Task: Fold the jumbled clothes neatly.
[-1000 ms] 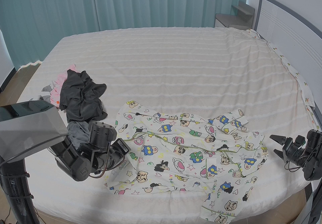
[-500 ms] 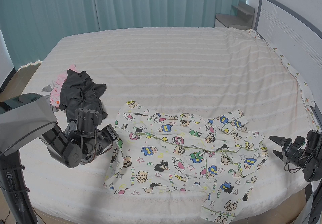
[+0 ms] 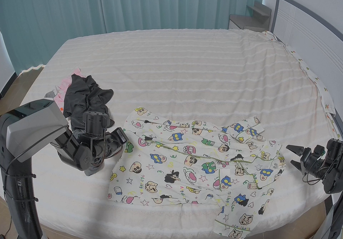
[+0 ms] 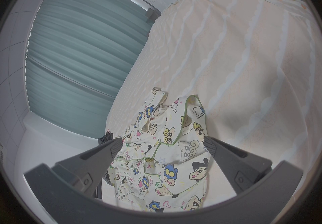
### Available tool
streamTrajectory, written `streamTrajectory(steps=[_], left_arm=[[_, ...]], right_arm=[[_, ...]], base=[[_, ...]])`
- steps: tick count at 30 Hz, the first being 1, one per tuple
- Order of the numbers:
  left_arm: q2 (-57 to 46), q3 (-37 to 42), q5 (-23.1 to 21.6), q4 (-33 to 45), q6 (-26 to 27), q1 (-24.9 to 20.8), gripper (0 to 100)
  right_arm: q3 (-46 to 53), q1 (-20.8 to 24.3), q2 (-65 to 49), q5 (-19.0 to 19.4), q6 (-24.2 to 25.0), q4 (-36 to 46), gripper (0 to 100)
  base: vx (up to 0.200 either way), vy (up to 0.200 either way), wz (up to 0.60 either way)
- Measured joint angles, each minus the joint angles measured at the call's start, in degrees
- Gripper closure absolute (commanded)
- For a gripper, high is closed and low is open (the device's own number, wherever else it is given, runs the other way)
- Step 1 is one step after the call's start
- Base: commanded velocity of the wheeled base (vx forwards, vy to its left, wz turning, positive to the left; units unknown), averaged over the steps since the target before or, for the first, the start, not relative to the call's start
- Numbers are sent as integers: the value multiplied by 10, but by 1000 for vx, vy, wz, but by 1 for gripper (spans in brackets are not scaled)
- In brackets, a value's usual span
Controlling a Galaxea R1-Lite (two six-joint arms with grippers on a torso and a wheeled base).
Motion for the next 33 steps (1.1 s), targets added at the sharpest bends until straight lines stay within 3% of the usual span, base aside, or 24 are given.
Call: streamTrajectory(steps=[4, 5, 19, 27, 33], left_arm=[[7, -8, -5, 1, 2, 0, 100], [8, -9, -5, 1, 2, 0, 0], [5, 15, -2, 2, 9, 49, 0], [-66, 139, -34, -4, 7, 64, 0], [-151, 281, -66, -7, 0, 37, 0]], right_arm=[[0, 0, 0, 0, 0, 0, 0], [0, 0, 0, 0, 0, 0, 0], [3, 0, 0, 0, 0, 0, 0], [4, 0, 1, 0, -1, 0, 0], [5, 0, 2, 0, -2, 0, 0]], base=[[0, 0, 0], [0, 0, 0], [0, 0, 0], [0, 0, 0], [0, 0, 0]])
